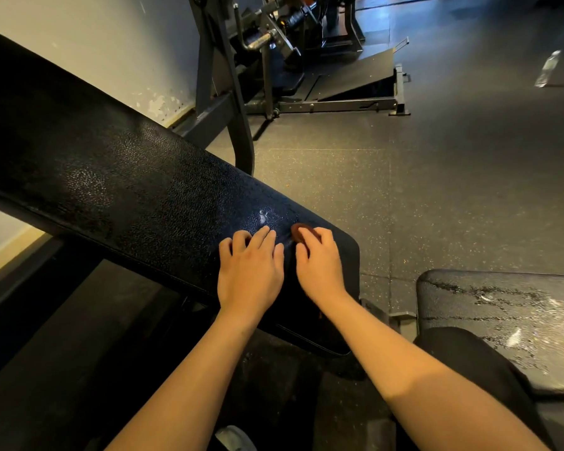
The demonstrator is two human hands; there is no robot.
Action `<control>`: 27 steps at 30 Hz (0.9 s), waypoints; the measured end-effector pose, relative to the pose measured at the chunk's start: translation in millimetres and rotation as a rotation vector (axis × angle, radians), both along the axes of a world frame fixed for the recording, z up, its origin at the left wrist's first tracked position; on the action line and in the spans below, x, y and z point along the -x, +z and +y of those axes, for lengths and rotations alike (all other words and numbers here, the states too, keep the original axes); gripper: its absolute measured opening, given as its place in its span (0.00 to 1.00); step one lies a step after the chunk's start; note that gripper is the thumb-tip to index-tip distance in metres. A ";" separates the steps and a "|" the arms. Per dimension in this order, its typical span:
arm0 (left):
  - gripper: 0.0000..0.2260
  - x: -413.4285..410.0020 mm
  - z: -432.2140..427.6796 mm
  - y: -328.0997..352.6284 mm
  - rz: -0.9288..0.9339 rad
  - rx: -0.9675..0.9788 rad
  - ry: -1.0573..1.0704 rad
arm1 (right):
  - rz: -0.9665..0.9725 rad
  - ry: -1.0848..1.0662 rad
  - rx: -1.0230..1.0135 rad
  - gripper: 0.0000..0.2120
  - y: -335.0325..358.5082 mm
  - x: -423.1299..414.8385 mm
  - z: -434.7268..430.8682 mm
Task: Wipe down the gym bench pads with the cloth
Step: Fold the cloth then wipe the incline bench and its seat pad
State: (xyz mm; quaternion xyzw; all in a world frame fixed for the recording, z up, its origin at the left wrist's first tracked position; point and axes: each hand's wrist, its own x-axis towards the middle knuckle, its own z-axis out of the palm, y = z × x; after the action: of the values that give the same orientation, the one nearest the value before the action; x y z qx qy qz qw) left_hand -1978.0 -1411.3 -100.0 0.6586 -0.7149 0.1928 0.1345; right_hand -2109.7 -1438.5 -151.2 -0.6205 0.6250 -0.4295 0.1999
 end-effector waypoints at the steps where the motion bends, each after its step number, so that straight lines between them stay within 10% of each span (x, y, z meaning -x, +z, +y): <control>1: 0.21 0.2 -0.4 0.3 0.014 -0.004 0.001 | 0.002 0.028 0.020 0.18 0.5 -2.6 7.4; 27: 0.20 -3.1 6.6 0.1 0.011 -0.012 -0.039 | 0.040 -0.058 -0.051 0.18 2.9 4.6 -8.4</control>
State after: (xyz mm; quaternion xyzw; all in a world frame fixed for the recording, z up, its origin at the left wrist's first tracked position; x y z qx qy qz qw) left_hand -1974.9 -1404.7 -99.9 0.6463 -0.7279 0.1825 0.1382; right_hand -2114.2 -1446.9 -148.3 -0.6051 0.6573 -0.4068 0.1905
